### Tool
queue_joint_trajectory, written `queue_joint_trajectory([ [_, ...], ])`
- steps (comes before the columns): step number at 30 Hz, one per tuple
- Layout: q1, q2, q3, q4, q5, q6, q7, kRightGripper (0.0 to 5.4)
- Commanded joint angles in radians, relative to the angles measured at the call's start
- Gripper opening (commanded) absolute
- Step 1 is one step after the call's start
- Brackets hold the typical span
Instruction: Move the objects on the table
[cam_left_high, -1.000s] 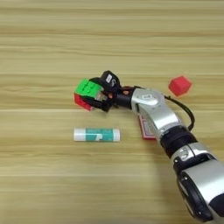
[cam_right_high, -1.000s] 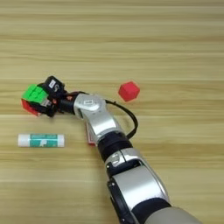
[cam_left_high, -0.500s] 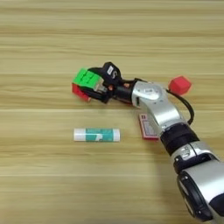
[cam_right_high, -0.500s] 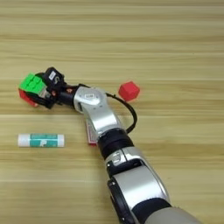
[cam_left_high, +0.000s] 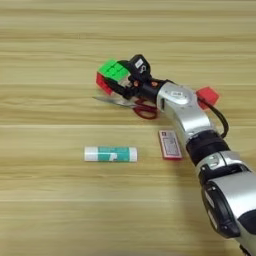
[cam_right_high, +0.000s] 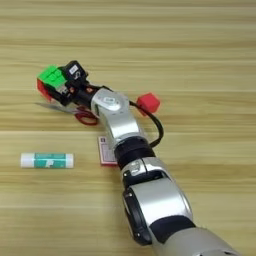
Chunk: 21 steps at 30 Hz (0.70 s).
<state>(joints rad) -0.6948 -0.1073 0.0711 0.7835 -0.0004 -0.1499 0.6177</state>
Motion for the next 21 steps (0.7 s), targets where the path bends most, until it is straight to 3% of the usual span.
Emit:
queue_joint_trajectory([
  [1, -0.148, -0.017, -0.042, 0.023, 0.008, -0.040, -0.079, 3.33],
  [21, -0.278, -0.068, -0.094, 0.321, -0.043, -0.102, -0.311, 3.33],
])
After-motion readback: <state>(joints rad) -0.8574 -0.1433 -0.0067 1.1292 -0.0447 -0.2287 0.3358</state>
